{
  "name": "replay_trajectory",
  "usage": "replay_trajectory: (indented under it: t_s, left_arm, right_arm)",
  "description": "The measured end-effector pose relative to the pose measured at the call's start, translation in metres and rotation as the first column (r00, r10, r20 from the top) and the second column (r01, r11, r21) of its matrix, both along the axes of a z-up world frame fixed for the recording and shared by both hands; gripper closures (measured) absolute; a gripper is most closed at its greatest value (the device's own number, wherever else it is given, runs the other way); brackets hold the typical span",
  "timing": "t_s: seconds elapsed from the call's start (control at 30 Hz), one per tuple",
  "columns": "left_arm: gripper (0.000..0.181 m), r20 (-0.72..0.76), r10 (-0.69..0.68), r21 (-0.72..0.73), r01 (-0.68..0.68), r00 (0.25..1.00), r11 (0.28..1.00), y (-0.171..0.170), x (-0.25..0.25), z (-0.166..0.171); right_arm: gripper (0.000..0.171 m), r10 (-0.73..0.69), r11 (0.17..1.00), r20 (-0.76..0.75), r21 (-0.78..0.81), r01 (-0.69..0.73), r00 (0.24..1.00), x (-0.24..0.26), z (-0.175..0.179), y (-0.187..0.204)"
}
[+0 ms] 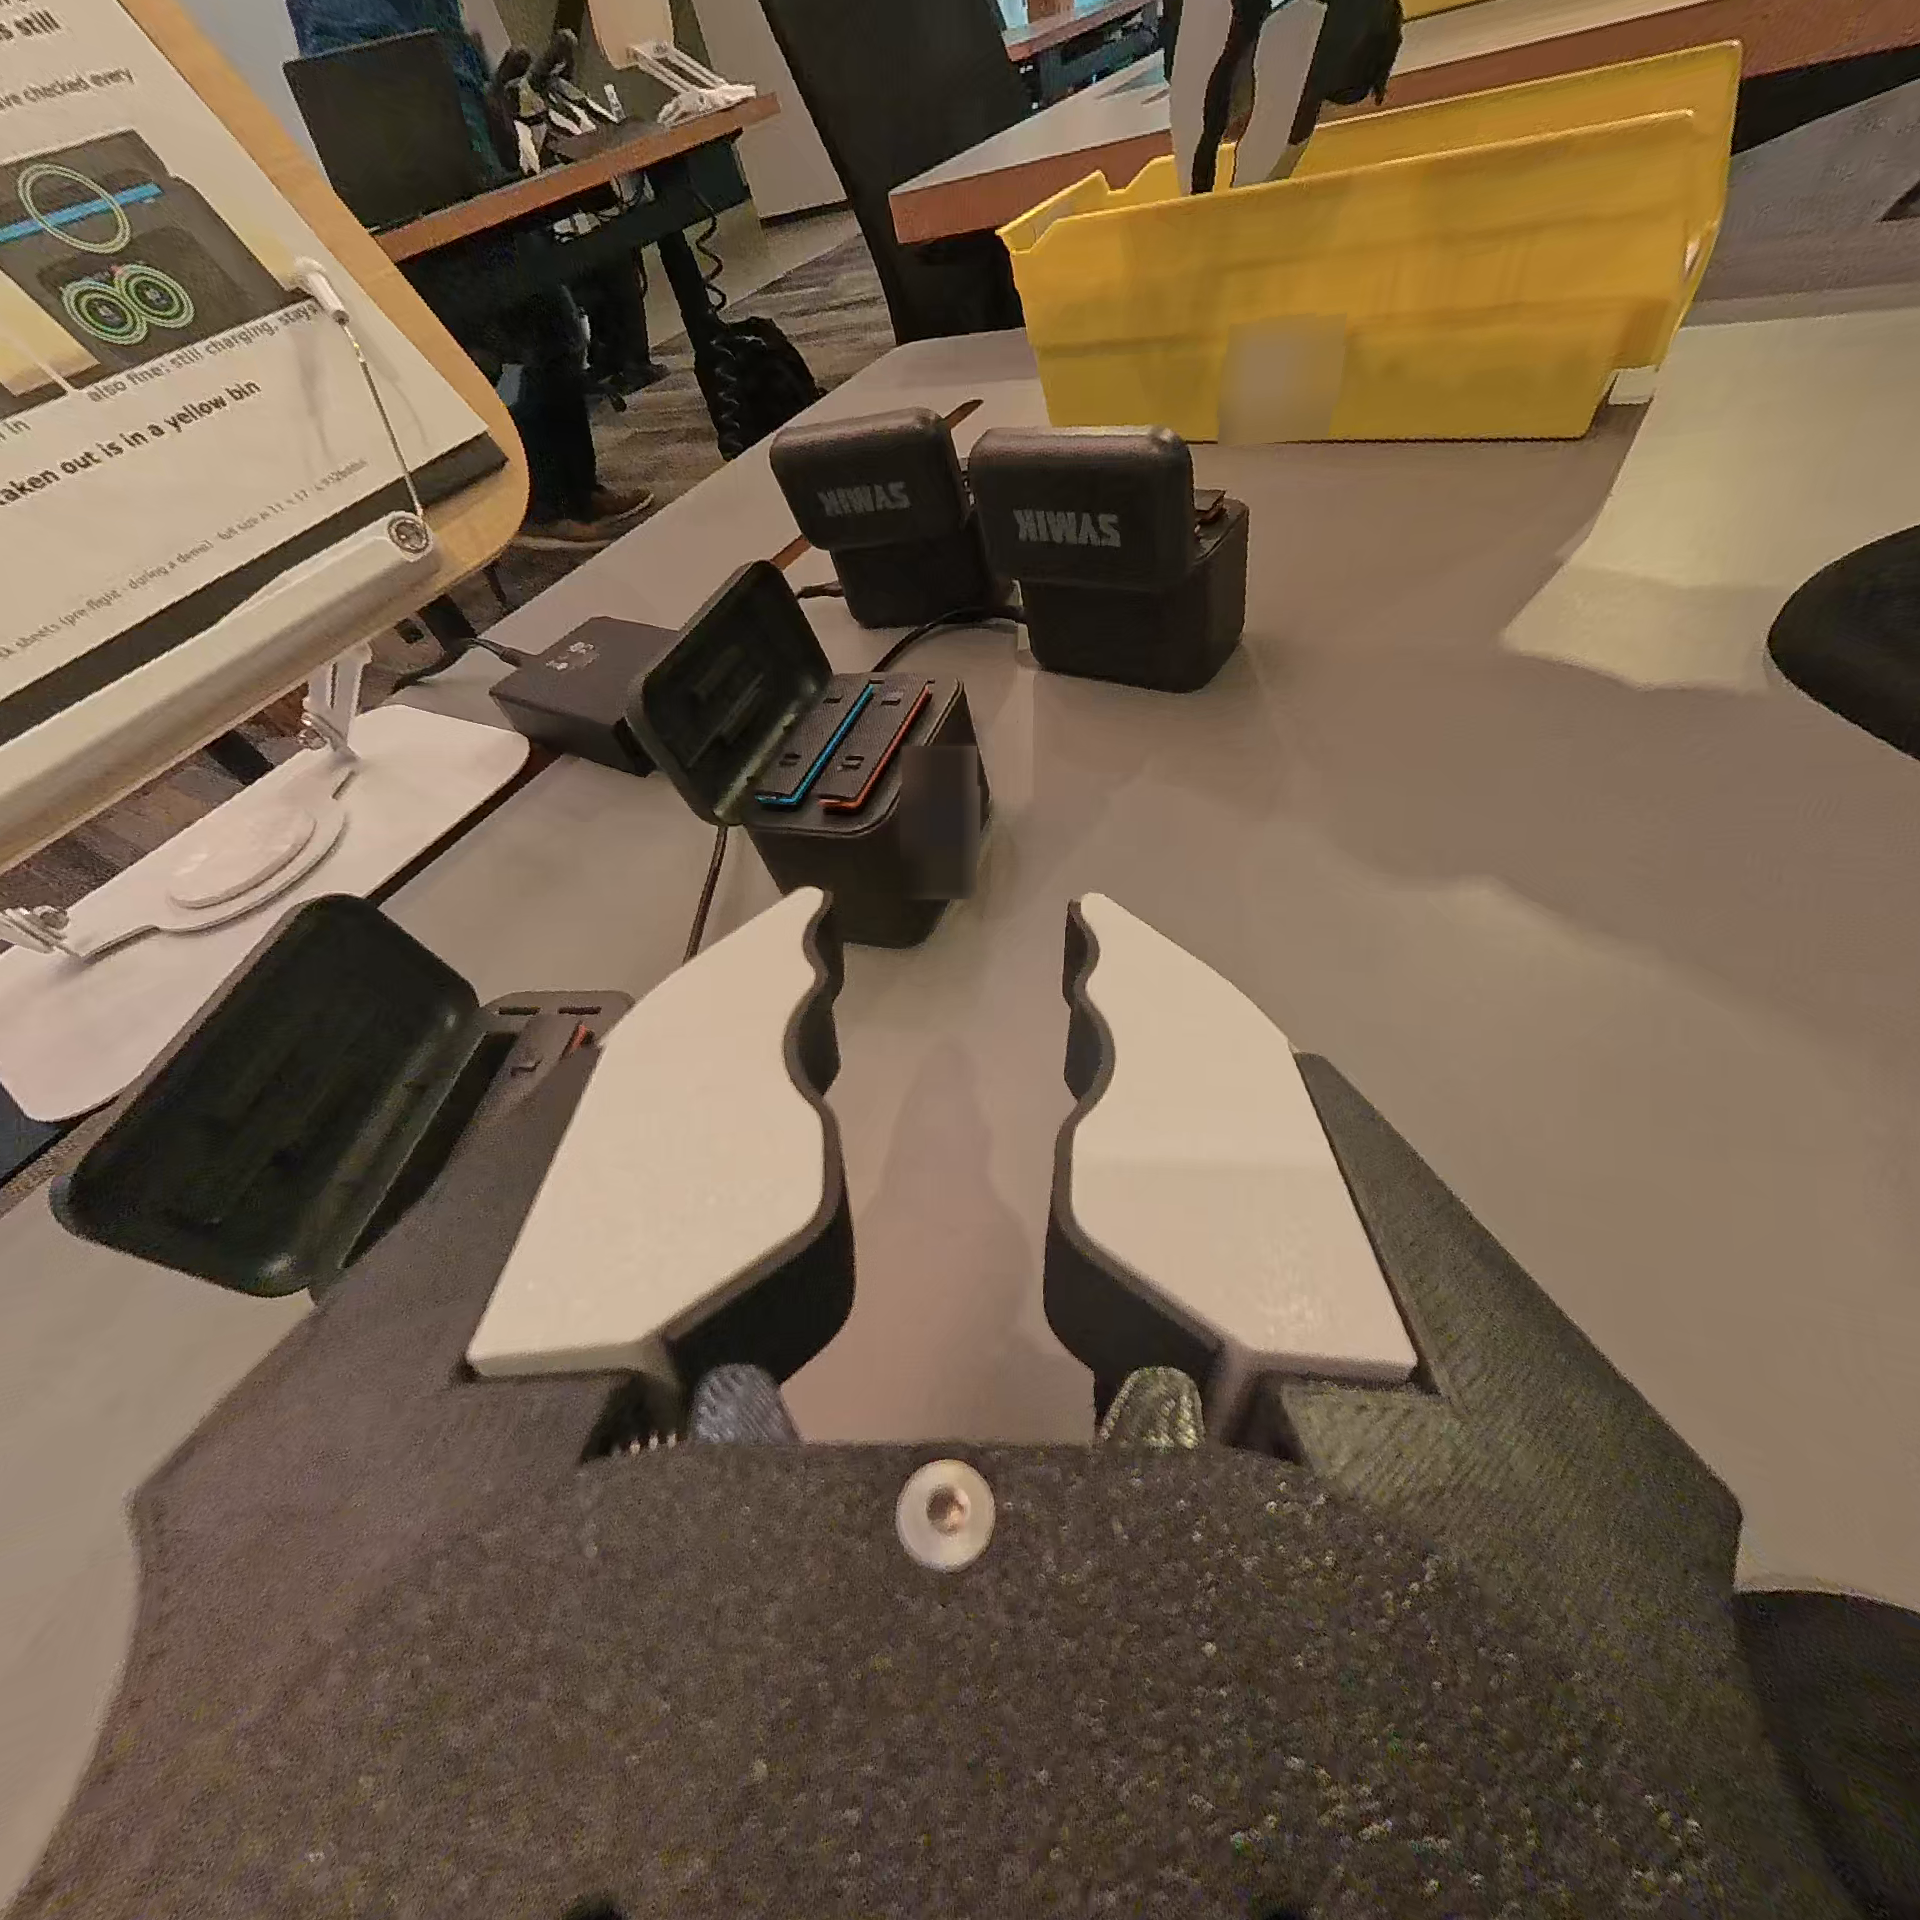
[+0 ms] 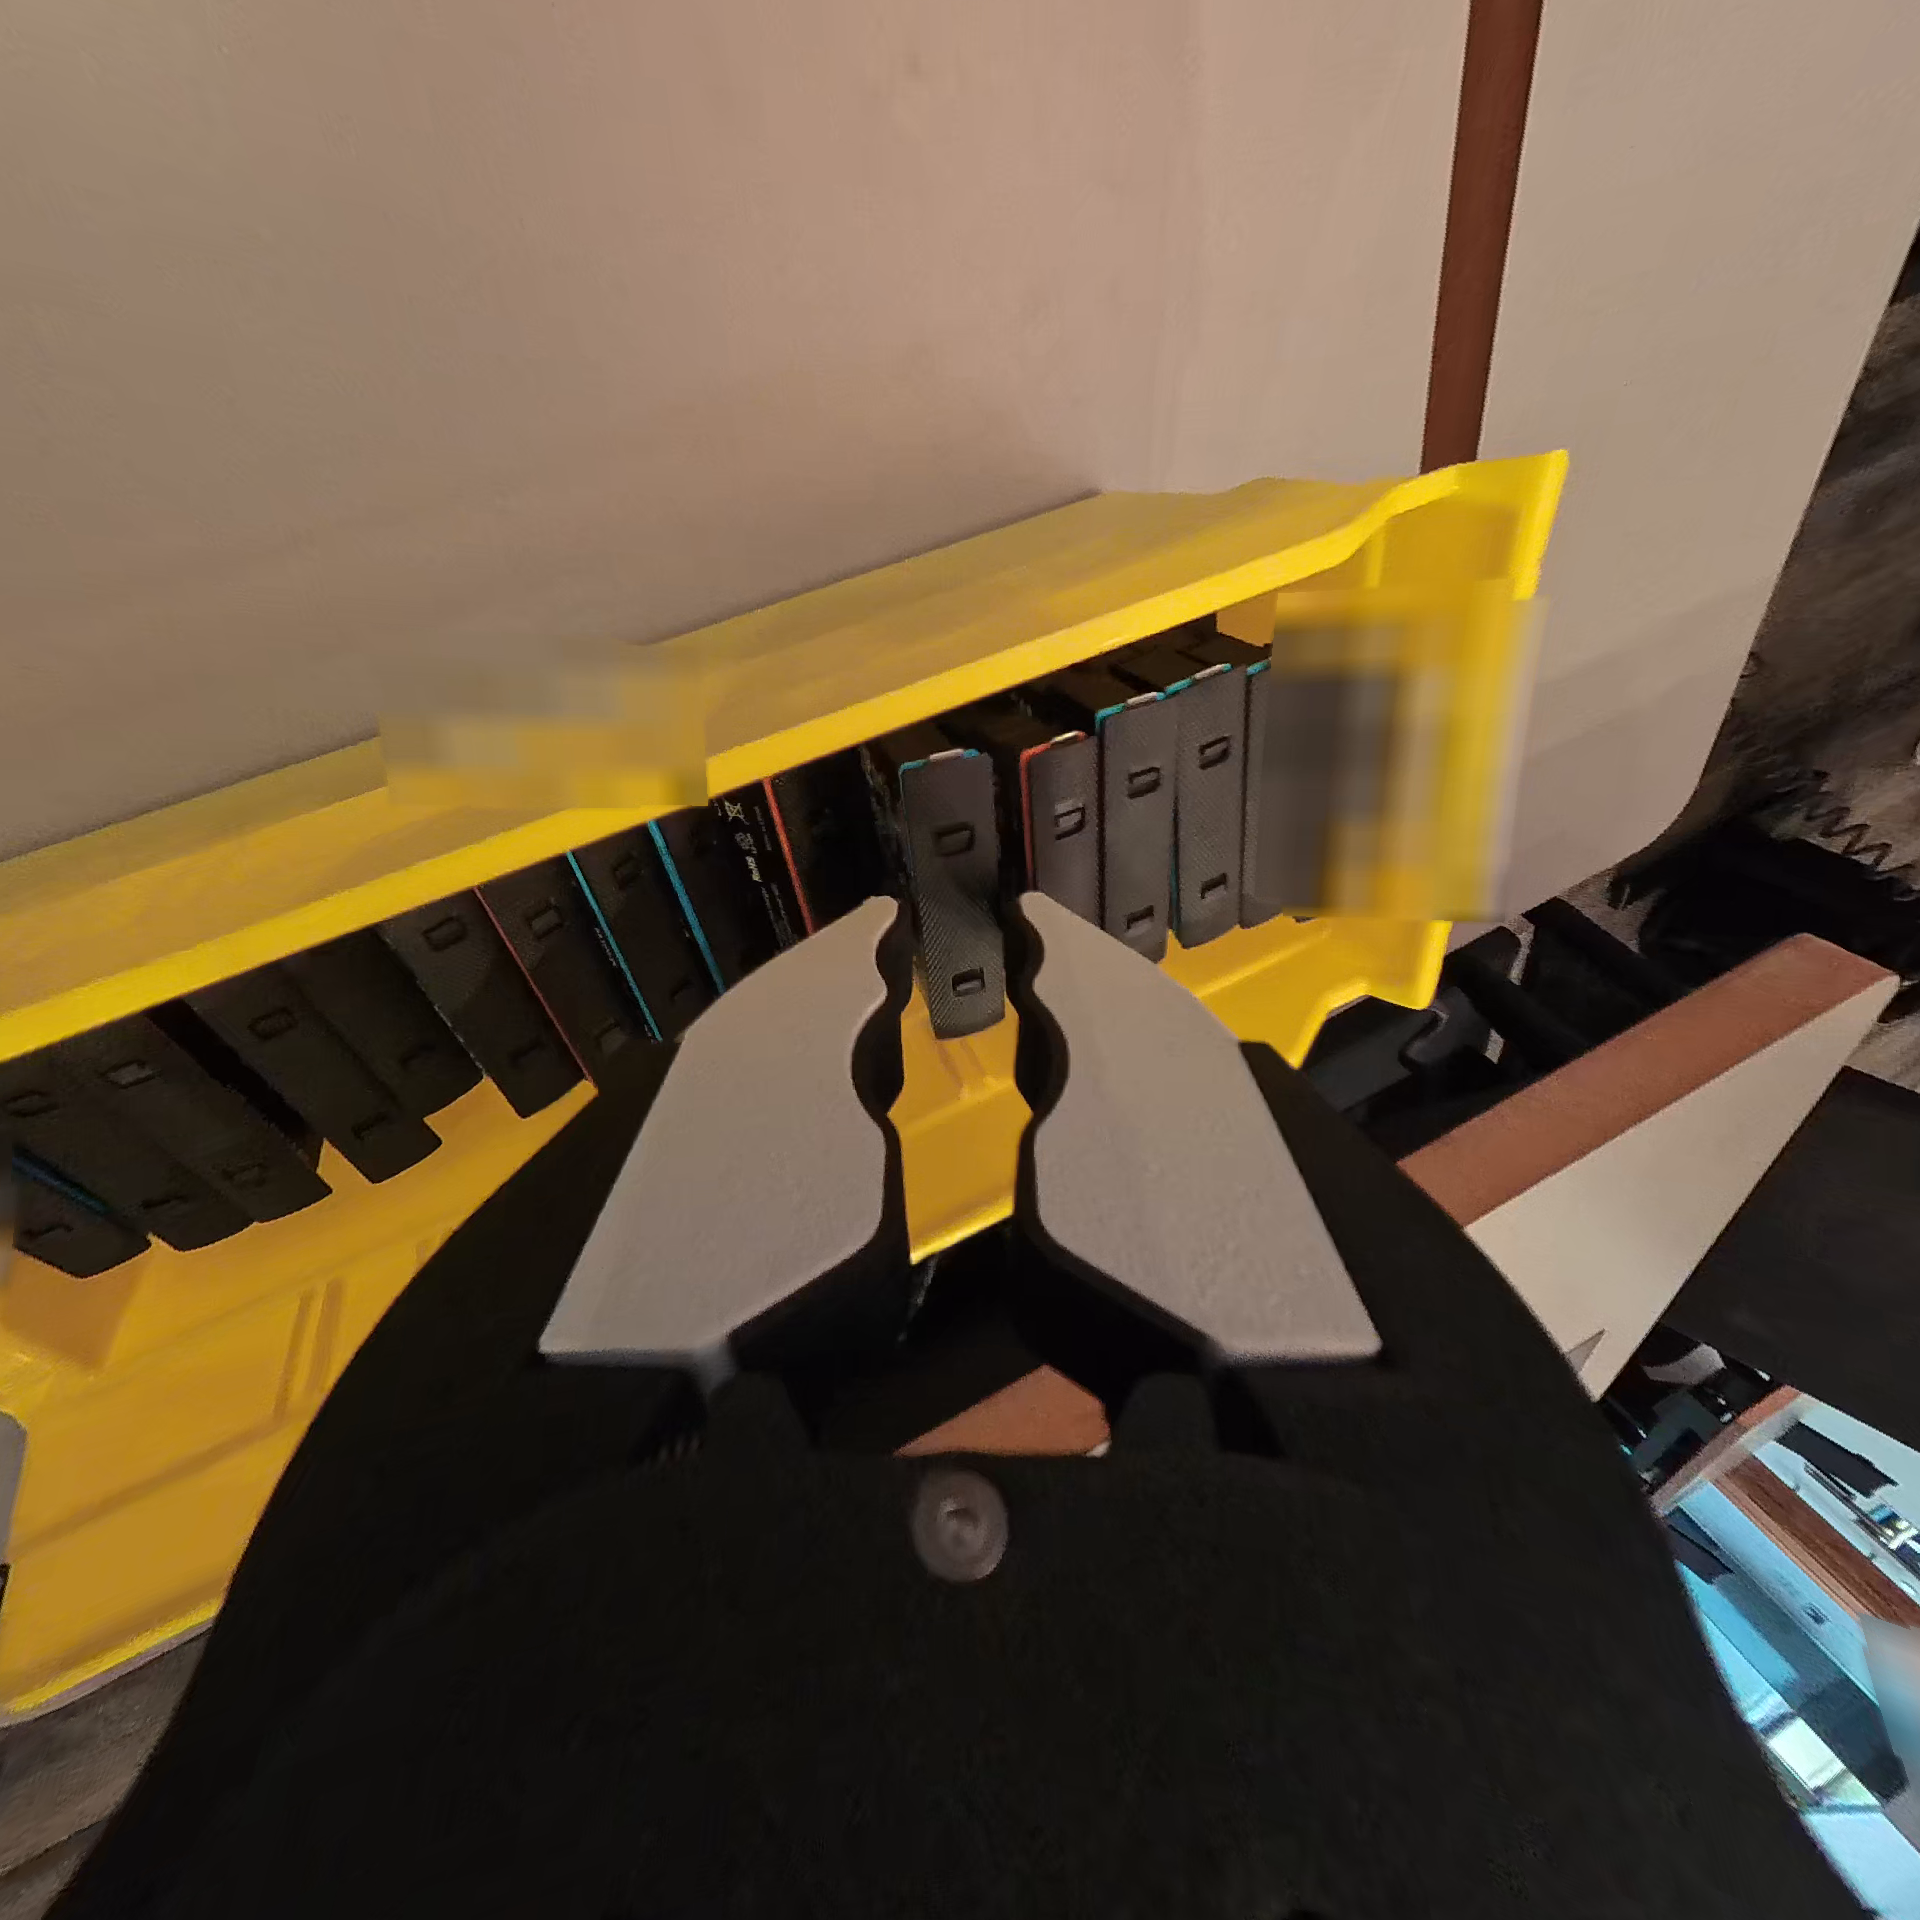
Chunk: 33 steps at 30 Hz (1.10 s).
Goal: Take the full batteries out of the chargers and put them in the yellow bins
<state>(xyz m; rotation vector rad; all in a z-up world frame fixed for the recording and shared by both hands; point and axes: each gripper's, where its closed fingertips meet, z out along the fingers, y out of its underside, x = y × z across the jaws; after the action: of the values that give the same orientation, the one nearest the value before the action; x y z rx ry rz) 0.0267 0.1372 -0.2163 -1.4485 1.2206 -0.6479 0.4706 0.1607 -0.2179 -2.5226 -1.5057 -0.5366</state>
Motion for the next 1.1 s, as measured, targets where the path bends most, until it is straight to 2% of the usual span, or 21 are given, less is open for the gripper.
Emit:
replay_trajectory:
  t_s: [0.43, 0.6, 0.77, 0.87, 1.0, 1.1]
  left_arm:
    - [0.142, 0.009, 0.037, 0.007, -0.037, 0.999, 0.999, 0.007, -0.005, 0.003]
    - [0.143, 0.056, 0.094, 0.008, -0.095, 0.994, 0.995, 0.019, -0.02, 0.015]
    - [0.144, 0.106, 0.199, 0.002, -0.2, 0.974, 0.98, 0.04, -0.048, 0.031]
    - [0.138, 0.081, 0.277, -0.039, -0.275, 0.957, 0.961, 0.057, -0.068, 0.025]
    - [0.108, -0.018, 0.338, -0.235, -0.333, 0.941, 0.913, 0.078, -0.085, -0.012]
    - [0.102, -0.123, 0.342, -0.254, -0.363, 0.932, 0.897, 0.087, -0.086, -0.04]
  right_arm:
    - [0.149, -0.029, 0.994, 0.028, 0.105, 0.026, 0.999, 0.01, 0.014, 0.008]
    - [0.149, -0.006, 0.978, -0.054, 0.209, 0.017, 0.999, -0.013, 0.043, 0.007]
    - [0.149, 0.076, 0.904, -0.137, 0.428, -0.01, 0.988, -0.072, 0.087, 0.01]
    - [0.149, 0.168, 0.843, -0.231, 0.537, -0.019, 0.958, -0.128, 0.107, 0.001]
    - [0.15, 0.281, 0.791, -0.42, 0.611, 0.039, 0.863, -0.205, 0.123, -0.024]
    - [0.152, 0.313, 0.792, -0.584, 0.596, 0.133, 0.749, -0.252, 0.122, -0.045]
